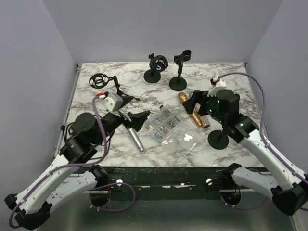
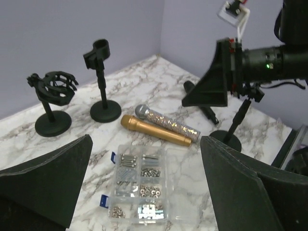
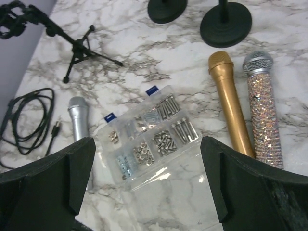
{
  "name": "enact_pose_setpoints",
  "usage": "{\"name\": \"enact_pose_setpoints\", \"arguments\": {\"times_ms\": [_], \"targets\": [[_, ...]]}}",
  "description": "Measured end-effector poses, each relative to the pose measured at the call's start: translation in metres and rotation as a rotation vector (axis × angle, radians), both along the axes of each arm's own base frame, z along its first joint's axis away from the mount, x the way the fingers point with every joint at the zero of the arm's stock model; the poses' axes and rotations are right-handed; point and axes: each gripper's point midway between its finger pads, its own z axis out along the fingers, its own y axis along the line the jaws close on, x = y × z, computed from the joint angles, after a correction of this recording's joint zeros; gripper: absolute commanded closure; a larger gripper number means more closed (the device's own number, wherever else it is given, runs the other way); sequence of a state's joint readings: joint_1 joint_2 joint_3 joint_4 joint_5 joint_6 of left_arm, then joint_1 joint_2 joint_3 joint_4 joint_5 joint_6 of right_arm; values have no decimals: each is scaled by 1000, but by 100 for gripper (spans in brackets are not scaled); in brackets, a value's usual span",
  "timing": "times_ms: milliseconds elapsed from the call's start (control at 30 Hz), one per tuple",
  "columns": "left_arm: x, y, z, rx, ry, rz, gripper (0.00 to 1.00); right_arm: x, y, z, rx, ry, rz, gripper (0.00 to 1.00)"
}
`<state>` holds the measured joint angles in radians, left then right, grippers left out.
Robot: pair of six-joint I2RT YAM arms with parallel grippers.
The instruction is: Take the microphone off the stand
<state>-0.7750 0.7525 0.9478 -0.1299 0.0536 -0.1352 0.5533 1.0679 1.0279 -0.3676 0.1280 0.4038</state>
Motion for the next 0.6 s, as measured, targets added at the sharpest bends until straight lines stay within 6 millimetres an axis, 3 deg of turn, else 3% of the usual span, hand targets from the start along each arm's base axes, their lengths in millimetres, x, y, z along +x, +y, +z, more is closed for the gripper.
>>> {"name": "enact_pose_setpoints", "arguments": {"times_ms": [100,267,467,600], "targets": [[-20,28,8,-101,-42,41,1,-25,1,6,76,-56,69,0],[-47,59,-2,-247,-51,60,1,-53,-7,-4,133,-108,108,0],[-62,69,-66,-375,18,44,1,-92,-15,-24,272,-179,151,0],[-53,56,-116,-383,120,43,1,-117,-22,-18,406,-287,178,0]]}}
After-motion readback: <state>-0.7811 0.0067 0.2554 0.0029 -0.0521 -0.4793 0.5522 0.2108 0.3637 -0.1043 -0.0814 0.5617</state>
